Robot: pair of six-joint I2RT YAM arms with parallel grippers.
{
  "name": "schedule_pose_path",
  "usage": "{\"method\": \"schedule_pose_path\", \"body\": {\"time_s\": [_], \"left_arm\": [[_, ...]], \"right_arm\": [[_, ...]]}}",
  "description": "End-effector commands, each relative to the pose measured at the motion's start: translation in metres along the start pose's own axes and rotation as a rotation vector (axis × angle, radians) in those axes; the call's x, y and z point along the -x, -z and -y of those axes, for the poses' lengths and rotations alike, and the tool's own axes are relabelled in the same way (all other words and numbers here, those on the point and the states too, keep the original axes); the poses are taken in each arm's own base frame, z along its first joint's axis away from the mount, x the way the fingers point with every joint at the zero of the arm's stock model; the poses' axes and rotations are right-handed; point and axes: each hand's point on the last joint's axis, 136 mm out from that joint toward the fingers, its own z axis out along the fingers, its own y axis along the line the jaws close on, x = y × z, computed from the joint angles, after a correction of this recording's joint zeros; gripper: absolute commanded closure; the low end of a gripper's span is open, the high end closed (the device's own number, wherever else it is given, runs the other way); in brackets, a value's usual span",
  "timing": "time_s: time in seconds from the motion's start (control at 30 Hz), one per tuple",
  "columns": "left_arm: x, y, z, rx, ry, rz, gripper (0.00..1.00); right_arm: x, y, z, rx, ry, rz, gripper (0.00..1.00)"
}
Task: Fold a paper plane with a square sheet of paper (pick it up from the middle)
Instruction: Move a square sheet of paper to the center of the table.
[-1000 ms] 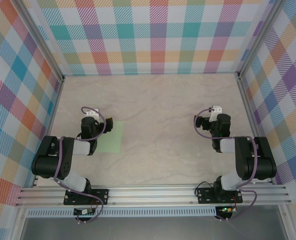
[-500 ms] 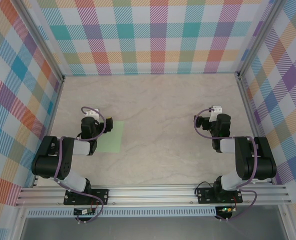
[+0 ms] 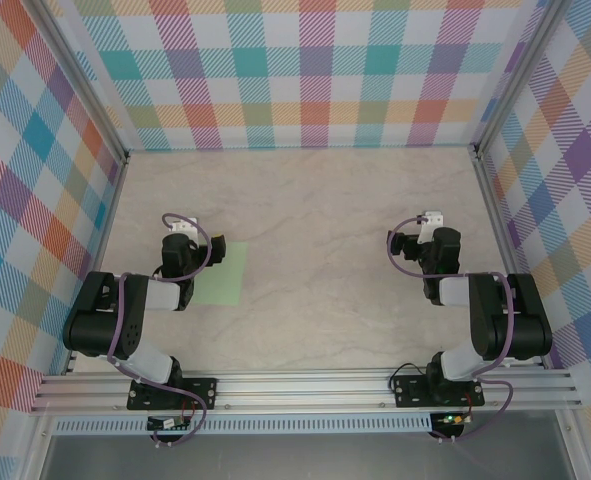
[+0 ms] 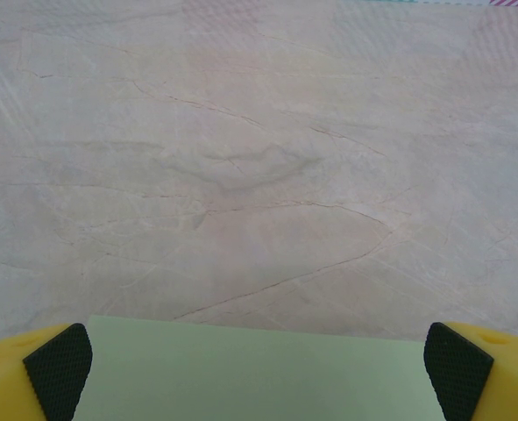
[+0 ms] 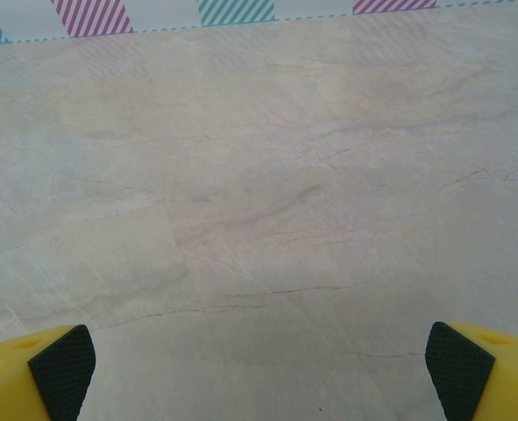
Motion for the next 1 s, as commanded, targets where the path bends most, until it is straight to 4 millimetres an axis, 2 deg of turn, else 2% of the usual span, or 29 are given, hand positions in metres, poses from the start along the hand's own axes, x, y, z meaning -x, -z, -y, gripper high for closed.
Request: {"method": "schedule_pose_path", "body": {"time_s": [0.0, 0.17, 0.27, 0.4, 0.47, 0.57, 0.63, 0.77, 0.87, 0.97], "left_arm": [[0.009, -0.001, 0.0, -0.016, -0.001, 0.024, 0.0], [0.015, 0.006, -0.001, -0.009, 0.001, 0.051, 0.0], [0.026, 0.019, -0.006, 0.011, 0.021, 0.078, 0.0], [0.039, 0.039, -0.001, -0.024, 0.052, 0.083, 0.0], [0.046, 0.052, -0.002, -0.023, 0.091, 0.101, 0.0], [0.061, 0.071, 0.0, -0.035, 0.132, 0.098, 0.0], [0.074, 0.086, 0.001, -0.047, 0.145, 0.11, 0.0], [0.093, 0.111, -0.01, 0.014, 0.212, 0.129, 0.0], [0.104, 0.117, -0.01, 0.018, 0.234, 0.117, 0.0], [0.105, 0.116, -0.024, 0.106, 0.443, 0.068, 0.0]], "right_arm": [[0.009, 0.0, -0.006, 0.036, 0.026, 0.027, 0.0], [0.011, 0.002, -0.007, 0.04, 0.032, 0.034, 0.0], [0.012, 0.001, -0.008, 0.04, 0.036, 0.03, 0.0], [0.022, 0.009, -0.012, 0.051, 0.039, 0.03, 0.0], [0.024, 0.013, -0.013, 0.049, 0.023, -0.022, 0.0], [0.023, 0.024, -0.007, -0.006, -0.074, -0.186, 0.0], [0.025, 0.034, -0.015, 0.021, -0.125, -0.238, 0.0], [0.029, 0.056, -0.031, 0.072, -0.267, -0.328, 0.0], [0.033, 0.07, -0.051, 0.151, -0.37, -0.404, 0.0], [0.036, 0.075, -0.052, 0.118, -0.508, -0.441, 0.0]]}}
